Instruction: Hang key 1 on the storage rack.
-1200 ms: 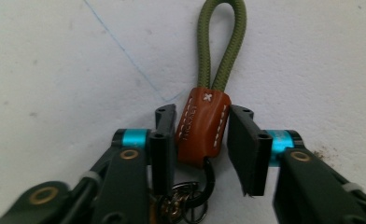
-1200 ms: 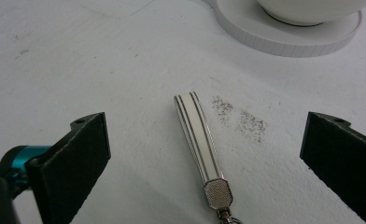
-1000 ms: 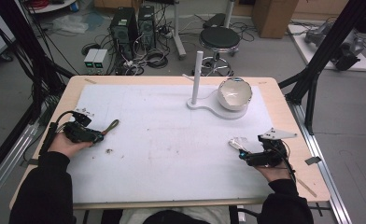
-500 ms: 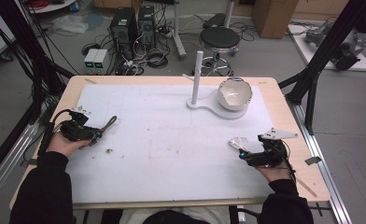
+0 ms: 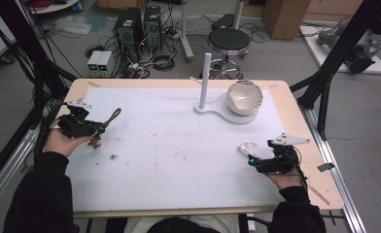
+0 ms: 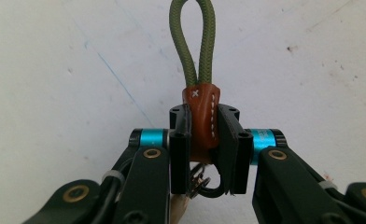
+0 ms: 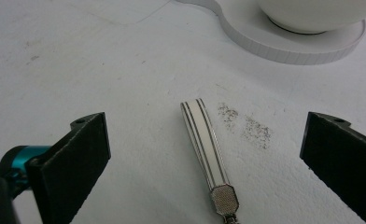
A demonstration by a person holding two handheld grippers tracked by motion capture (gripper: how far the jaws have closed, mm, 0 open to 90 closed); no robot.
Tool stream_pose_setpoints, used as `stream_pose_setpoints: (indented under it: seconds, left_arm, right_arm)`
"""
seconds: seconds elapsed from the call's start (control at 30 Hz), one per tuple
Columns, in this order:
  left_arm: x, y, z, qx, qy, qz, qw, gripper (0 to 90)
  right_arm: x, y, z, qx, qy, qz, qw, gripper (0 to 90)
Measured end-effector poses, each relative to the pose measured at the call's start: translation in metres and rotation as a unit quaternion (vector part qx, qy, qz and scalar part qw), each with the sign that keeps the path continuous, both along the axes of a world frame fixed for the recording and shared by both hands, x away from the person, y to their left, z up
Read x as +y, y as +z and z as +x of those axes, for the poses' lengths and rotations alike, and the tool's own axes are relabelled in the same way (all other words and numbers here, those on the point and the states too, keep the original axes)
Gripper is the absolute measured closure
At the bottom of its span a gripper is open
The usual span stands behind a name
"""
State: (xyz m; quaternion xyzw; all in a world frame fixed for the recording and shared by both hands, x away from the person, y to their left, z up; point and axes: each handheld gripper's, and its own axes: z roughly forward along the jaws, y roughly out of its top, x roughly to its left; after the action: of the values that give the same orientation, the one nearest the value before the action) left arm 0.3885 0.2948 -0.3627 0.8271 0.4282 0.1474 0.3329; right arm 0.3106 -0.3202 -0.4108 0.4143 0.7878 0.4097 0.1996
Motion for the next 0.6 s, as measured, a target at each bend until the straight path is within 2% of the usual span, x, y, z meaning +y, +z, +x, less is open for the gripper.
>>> stream_pose_setpoints:
  seconds: [0.1, 0.13, 0.3, 0.4, 0.47, 0.6]
  left_arm:
    - [-0.003, 0.01, 0.001, -0.004, 0.0, 0.0, 1.0, 75.5]
    - [-0.006, 0.016, 0.003, -0.007, 0.008, 0.01, 0.9999, 75.5]
    - [-0.009, 0.028, 0.007, -0.014, 0.011, 0.014, 0.9997, 75.6]
    - [-0.012, 0.04, 0.011, -0.025, 0.01, 0.0, 0.9996, 75.6]
    - [-0.013, 0.041, 0.012, -0.028, 0.009, -0.001, 0.9996, 75.6]
    - [-0.022, 0.047, 0.022, -0.024, -0.004, -0.004, 0.9997, 75.6]
  right_arm:
    - [0.0, 0.001, 0.0, -0.003, 0.003, 0.004, 1.0, 0.6]
    - [0.0, 0.001, -0.001, -0.006, 0.007, 0.008, 0.9999, 0.6]
    - [-0.001, 0.002, -0.002, -0.007, 0.008, 0.01, 0.9999, 0.6]
    - [-0.001, 0.002, -0.002, -0.003, 0.009, 0.015, 0.9998, 0.6]
    - [-0.001, 0.002, -0.002, -0.001, 0.011, 0.015, 0.9998, 0.6]
    - [0.0, 0.001, -0.001, 0.003, 0.014, 0.012, 0.9998, 0.6]
